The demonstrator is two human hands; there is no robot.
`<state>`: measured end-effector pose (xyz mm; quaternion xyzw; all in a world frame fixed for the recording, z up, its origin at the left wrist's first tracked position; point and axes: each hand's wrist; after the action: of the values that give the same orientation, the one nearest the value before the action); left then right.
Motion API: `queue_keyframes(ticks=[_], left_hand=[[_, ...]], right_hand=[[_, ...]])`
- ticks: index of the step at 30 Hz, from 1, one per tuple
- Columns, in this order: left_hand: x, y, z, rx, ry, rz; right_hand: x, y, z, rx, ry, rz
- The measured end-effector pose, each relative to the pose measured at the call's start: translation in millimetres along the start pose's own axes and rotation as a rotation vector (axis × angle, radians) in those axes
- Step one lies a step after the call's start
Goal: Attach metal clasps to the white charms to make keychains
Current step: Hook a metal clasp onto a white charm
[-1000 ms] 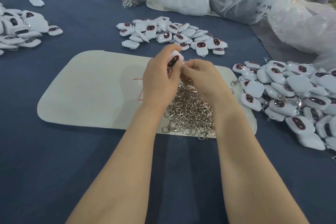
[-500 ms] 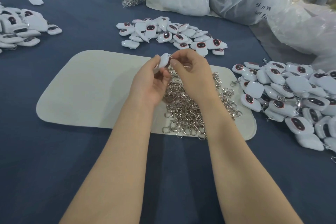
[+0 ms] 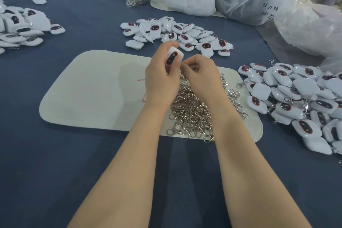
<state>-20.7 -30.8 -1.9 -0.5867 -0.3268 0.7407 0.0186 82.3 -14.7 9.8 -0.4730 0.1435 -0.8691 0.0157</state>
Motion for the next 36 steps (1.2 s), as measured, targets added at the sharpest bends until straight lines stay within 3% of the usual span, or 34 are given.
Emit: queue_keyframes(ticks=[3, 5, 8, 12, 16, 21, 29, 36], left_hand=[[-1, 3, -2, 0.060, -0.088, -0.117], [-2, 2, -3, 0.010, -0.051, -0.094], [-2, -5, -2, -0.125, 0.217, 0.252], [-1, -12, 1, -0.102, 0.656, 0.782], [-3, -14, 5, -0.116, 0.954, 1.043], [-2, -14, 11, -0.078, 1.093, 1.187], [-3, -12, 7, -0.061, 1.013, 1.124], [-4, -9, 3, -0.104, 0.591, 0.615]], right_hand=[[0, 0, 5, 0.048, -0.138, -0.108], [1, 2, 7, 0.045, -0.259, -0.116], [6, 5, 5, 0.034, -0.329, -0.055], [10, 8, 1, 0.027, -0.300, 0.048], [12, 10, 1, -0.028, -0.248, 0.125], [12, 11, -3, -0.085, -0.228, 0.152], [7, 10, -8, -0.178, -0.082, 0.276], [3, 8, -5, -0.146, 0.012, 0.263]])
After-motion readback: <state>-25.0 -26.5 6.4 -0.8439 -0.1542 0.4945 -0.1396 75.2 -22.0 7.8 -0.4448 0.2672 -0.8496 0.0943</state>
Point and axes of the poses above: each hand's wrist, its own y-axis away from the middle knuckle, its own z-axis out of the back of the hand, x = y × z, and after that the axes turned 6 degrees about -x, right-handed
